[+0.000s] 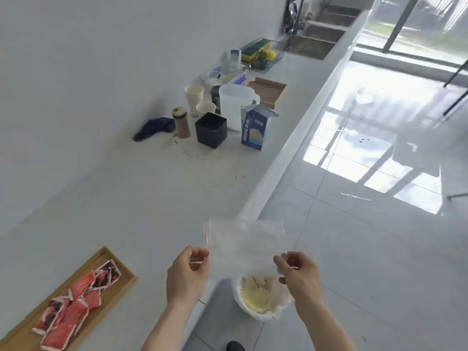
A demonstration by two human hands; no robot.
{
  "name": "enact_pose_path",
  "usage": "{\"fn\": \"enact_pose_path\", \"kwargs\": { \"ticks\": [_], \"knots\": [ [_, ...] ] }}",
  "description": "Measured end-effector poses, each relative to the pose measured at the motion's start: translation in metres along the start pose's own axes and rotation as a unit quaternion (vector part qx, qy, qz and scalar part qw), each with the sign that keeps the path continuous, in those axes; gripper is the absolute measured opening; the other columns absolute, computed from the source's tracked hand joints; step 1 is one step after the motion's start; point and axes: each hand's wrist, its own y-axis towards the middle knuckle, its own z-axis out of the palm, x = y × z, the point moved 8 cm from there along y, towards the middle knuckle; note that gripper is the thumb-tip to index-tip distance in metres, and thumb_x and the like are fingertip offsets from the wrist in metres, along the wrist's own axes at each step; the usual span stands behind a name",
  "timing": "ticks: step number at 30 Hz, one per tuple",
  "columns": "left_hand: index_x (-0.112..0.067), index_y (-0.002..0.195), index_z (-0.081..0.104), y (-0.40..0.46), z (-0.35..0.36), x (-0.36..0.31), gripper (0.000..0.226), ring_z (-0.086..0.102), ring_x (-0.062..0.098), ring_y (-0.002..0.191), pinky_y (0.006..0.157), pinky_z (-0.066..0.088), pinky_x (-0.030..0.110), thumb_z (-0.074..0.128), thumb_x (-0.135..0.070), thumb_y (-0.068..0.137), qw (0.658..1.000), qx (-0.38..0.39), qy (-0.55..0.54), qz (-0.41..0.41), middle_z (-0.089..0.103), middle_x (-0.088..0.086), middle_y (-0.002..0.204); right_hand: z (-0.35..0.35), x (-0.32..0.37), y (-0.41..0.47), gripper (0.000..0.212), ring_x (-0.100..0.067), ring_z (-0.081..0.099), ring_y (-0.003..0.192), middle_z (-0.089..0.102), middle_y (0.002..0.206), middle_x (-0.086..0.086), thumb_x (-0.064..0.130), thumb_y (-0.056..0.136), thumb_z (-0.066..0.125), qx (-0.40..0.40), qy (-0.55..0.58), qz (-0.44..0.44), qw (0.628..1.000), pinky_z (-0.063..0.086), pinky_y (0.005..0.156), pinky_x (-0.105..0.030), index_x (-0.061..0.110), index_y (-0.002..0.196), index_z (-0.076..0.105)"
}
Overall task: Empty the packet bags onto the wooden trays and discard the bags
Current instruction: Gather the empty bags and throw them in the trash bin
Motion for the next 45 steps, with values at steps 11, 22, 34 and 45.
{"fn": "enact_pose_path", "kwargs": {
  "ticks": [11,22,34,45],
  "knots": [
    [-0.030,0.080,0.066,0.001,0.139,0.069,0.013,0.070,0.004,0.078,0.065,0.053,0.026,0.072,-0.021,0.087,0.985,0.129,0.097,-0.064,0.075,-0.014,0.082,-0.062,-0.152,0.029,0.016,-0.029,0.070,0.077,0.070,0.092,-0.010,0.019,0.084,0.077,-0.074,-0.006,0.156,0.985,0.063,0.074,-0.048,0.016,0.096,0.066],
    [-0.030,0.079,0.063,0.048,0.220,0.179,0.015,0.067,0.009,0.081,0.058,0.045,0.024,0.069,-0.020,0.088,0.958,0.150,0.191,-0.154,0.072,-0.012,0.086,-0.031,-0.265,0.097,0.017,-0.028,0.071,0.089,0.067,0.100,-0.007,0.012,0.094,0.063,-0.053,-0.015,0.234,0.971,0.063,0.071,-0.039,0.021,0.108,0.057],
    [-0.027,0.085,0.064,0.108,0.314,0.254,0.014,0.065,0.008,0.078,0.051,0.038,0.019,0.065,-0.015,0.090,0.944,0.171,0.229,-0.164,0.071,-0.010,0.091,0.008,-0.319,0.221,0.007,-0.025,0.069,0.086,0.064,0.092,0.004,0.022,0.095,0.059,-0.070,-0.095,0.196,0.974,0.062,0.080,-0.051,0.026,0.095,0.054],
    [-0.032,0.103,0.063,0.115,0.361,0.294,0.022,0.062,0.017,0.109,0.087,0.055,0.038,0.071,-0.021,0.087,0.911,0.284,0.221,-0.201,0.064,-0.006,0.123,0.046,-0.328,0.256,0.055,-0.011,0.044,0.139,0.045,0.151,0.009,0.036,0.089,0.065,0.031,-0.160,0.136,0.977,0.043,0.113,-0.040,0.035,0.141,0.047]
  ]
}}
